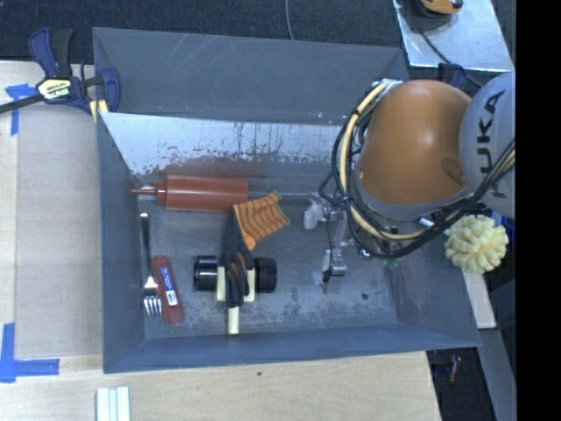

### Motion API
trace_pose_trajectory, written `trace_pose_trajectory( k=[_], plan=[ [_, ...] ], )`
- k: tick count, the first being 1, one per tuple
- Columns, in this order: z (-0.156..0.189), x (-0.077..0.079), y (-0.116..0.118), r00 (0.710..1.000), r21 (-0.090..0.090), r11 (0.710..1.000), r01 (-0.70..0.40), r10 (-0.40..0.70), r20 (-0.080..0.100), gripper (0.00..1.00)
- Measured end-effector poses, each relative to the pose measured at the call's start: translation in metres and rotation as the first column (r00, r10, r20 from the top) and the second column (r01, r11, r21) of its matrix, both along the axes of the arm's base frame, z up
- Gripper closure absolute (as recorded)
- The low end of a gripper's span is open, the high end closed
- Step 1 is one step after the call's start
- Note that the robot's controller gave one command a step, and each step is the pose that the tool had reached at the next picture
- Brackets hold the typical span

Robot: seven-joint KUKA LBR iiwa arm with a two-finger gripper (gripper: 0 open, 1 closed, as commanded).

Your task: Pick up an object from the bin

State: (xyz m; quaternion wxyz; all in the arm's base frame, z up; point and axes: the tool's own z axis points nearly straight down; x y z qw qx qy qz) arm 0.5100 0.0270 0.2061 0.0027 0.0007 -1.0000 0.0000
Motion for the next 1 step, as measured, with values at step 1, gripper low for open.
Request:
trace_pose_trajectory(
  k=[1],
  plan=[
    [0.0044,0.0018,-0.0001,1.000,0.000,1.000,0.001,-0.001,0.009,0.00]
  ],
)
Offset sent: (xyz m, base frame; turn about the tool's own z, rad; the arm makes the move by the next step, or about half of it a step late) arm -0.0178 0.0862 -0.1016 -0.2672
